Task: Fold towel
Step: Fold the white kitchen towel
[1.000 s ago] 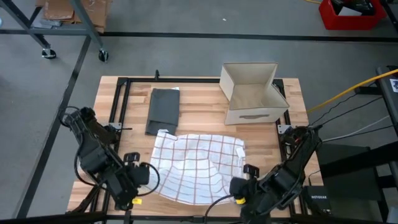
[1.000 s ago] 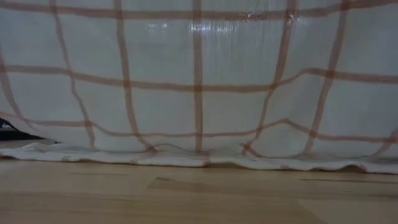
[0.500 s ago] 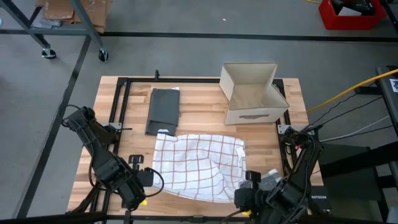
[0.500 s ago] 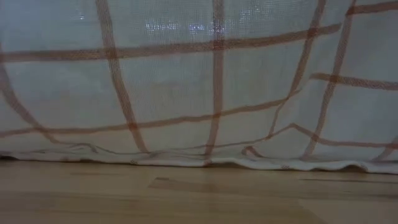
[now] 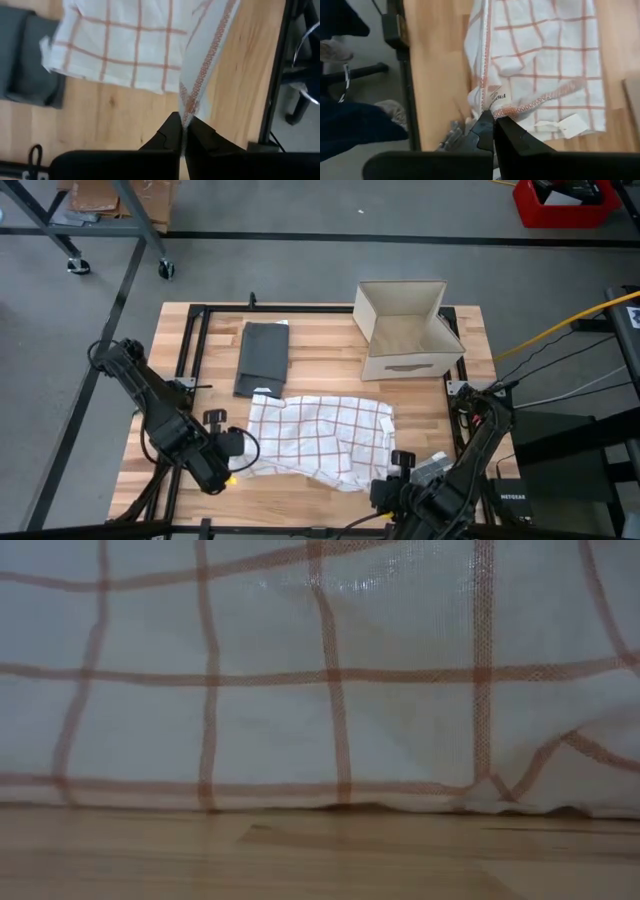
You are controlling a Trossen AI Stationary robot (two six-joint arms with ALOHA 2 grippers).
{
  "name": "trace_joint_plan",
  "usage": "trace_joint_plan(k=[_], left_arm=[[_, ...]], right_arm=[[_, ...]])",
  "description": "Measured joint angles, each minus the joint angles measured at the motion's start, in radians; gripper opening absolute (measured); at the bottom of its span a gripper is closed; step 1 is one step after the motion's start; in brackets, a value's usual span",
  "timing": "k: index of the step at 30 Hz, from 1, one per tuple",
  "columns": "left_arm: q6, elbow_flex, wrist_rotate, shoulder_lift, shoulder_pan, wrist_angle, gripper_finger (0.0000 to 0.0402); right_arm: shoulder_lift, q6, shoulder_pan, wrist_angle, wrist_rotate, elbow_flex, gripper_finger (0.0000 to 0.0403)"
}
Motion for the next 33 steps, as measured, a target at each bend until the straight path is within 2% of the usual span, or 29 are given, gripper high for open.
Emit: trace_joint_plan(k=[4,10,15,22,27,33], left_arm=[[0.053,0.000,-0.022,-0.028,0.029,0.020,0.0000],[0.110,0.000,-0.022,-0.036,0.057,0.005,0.0000],[0.164,0.000,-0.022,-0.036,0.057,0.006,0.0000],[0.211,0.000,-0.022,-0.036,0.058,-0.021,0.0000],[0.213,0.000,-0.028,-0.036,0.057,-0.075,0.0000],[0.272,0.000,-0.078,-0.036,0.063,-0.133,0.0000]], right_arm=[[-0.006,-0.001,-0.016,-0.012,0.022,0.000,0.0005],[-0.063,-0.001,-0.063,0.003,-0.058,0.003,0.0005],[-0.119,-0.002,-0.108,0.088,-0.138,0.004,0.0005],[-0.136,-0.071,-0.245,0.089,-0.196,0.004,0.0005],[-0.134,-0.019,-0.322,-0.016,-0.280,-0.045,0.0005],[-0.162,-0.004,-0.312,-0.010,-0.345,-0.137,0.0005]])
